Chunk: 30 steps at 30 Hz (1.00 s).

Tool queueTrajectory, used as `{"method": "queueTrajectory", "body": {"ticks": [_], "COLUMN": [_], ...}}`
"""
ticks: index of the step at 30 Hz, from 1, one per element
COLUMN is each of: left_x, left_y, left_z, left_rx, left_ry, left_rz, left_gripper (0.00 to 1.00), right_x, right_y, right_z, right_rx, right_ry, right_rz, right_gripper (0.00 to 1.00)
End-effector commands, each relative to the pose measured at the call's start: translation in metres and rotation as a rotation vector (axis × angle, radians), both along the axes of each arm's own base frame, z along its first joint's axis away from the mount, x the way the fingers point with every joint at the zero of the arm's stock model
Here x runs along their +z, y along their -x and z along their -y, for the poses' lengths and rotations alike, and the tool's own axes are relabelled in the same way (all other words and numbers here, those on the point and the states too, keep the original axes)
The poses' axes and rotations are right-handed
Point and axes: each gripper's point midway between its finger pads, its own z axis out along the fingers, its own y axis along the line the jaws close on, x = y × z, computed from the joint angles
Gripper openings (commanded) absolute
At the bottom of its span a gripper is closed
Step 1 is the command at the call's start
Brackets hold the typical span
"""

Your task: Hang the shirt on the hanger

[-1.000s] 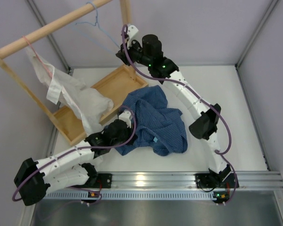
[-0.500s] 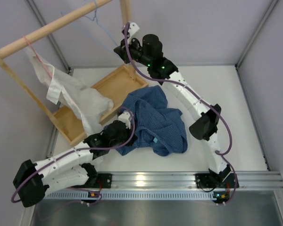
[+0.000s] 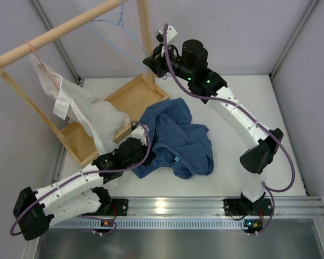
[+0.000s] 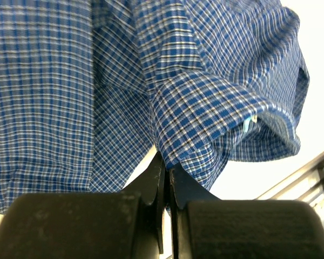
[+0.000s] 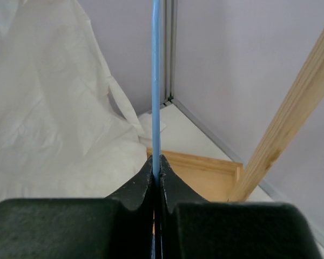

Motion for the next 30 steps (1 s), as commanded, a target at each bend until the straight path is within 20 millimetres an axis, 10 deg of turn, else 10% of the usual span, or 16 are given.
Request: {"method": "queueTrajectory", "body": {"ticks": [1,3,5,6,7,9,10,14,23,30], "left_x": [0.045,0.050,0.058,0.059,0.061,0.060,0.062,0.068,0.082,0.077], "left_y": [-0.024,-0.032,-0.045,-0.049,-0.054,-0.073,-0.082,-0.107,-0.150,-0.160], "left_z": [0.001,0.000,0.001,0.004,0.006,0.010,0.008,0.018,0.043,0.055], "left_rx": [0.110,0.145,0.172,0.166,0.159,0.146,0.155,0.146,0.138,0.140], "left_ry": [0.064,0.046,0.041,0.046,0.053,0.069,0.070,0.057,0.092,0.128], "left_rz": [0.079,0.081,0.080,0.073,0.062,0.021,0.018,0.018,0.001,-0.052], "left_gripper": [0.00,0.00,0.00,0.00,0.00,0.00,0.00,0.00,0.00,0.00], "right_x": [0.016,0.022,-0.023,-0.005,-0.054,-0.058,-0.104,-0.152,-0.194,-0.219], "right_y": [0.023,0.043,0.047,0.070,0.078,0.117,0.130,0.190,0.310,0.319], "right_z": [0.041,0.071,0.098,0.126,0.138,0.175,0.187,0.236,0.264,0.290], "right_rx": [-0.012,-0.038,-0.091,-0.127,-0.155,-0.192,-0.208,-0.262,-0.029,-0.141], "right_ry": [-0.005,-0.019,0.032,-0.005,0.073,0.078,0.153,0.147,0.077,0.086], "right_rz": [-0.002,-0.034,-0.126,-0.099,-0.182,-0.184,-0.274,-0.379,-0.529,-0.572], "right_gripper": [0.00,0.00,0.00,0.00,0.00,0.00,0.00,0.00,0.00,0.00]}}
